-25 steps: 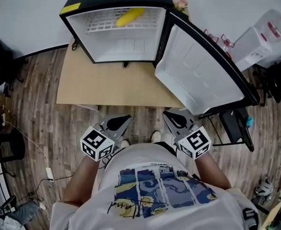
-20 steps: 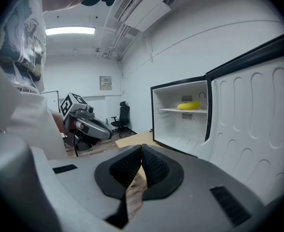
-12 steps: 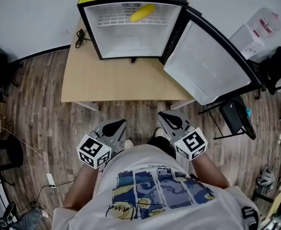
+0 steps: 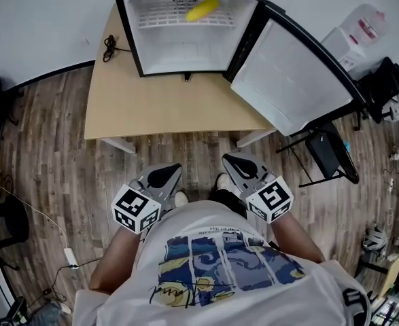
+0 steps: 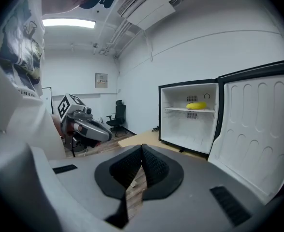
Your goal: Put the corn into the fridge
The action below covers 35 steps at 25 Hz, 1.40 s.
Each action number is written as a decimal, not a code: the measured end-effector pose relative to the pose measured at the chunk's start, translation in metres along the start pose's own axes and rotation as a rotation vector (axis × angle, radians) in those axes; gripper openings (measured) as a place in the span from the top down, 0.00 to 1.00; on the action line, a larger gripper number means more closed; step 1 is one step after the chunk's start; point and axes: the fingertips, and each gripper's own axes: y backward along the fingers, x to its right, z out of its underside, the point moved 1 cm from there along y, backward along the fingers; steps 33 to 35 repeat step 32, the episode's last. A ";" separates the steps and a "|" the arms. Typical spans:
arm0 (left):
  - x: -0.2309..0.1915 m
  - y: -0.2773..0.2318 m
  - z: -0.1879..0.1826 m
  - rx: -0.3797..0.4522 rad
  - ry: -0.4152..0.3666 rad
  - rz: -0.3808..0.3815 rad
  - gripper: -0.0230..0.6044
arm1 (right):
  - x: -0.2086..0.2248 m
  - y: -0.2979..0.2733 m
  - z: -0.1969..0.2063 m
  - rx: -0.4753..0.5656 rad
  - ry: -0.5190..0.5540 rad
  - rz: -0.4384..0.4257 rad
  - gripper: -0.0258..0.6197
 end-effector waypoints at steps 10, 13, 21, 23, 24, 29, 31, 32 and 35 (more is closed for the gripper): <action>0.001 0.022 0.005 0.010 -0.014 -0.001 0.95 | -0.022 -0.005 -0.011 0.004 0.039 0.006 0.94; 0.000 0.030 0.010 0.008 -0.009 -0.011 0.95 | -0.028 -0.007 -0.011 0.003 0.048 0.002 0.94; 0.000 0.040 0.017 0.008 0.004 -0.013 0.95 | -0.039 -0.013 -0.014 0.001 0.062 -0.008 0.94; 0.000 0.042 0.016 0.011 0.005 -0.009 0.95 | -0.040 -0.012 -0.015 0.002 0.064 -0.007 0.94; 0.000 0.042 0.016 0.013 0.005 -0.007 0.95 | -0.041 -0.012 -0.015 0.003 0.066 -0.005 0.94; 0.000 0.040 0.013 0.026 0.006 0.002 0.95 | -0.037 -0.013 -0.016 0.004 0.077 -0.001 0.94; 0.001 0.039 0.013 0.028 0.010 0.008 0.95 | -0.036 -0.013 -0.016 0.002 0.078 -0.002 0.94; 0.001 0.039 0.013 0.029 0.013 0.011 0.95 | -0.036 -0.013 -0.015 0.002 0.078 -0.003 0.94; 0.001 0.039 0.013 0.029 0.013 0.011 0.95 | -0.036 -0.013 -0.015 0.002 0.078 -0.003 0.94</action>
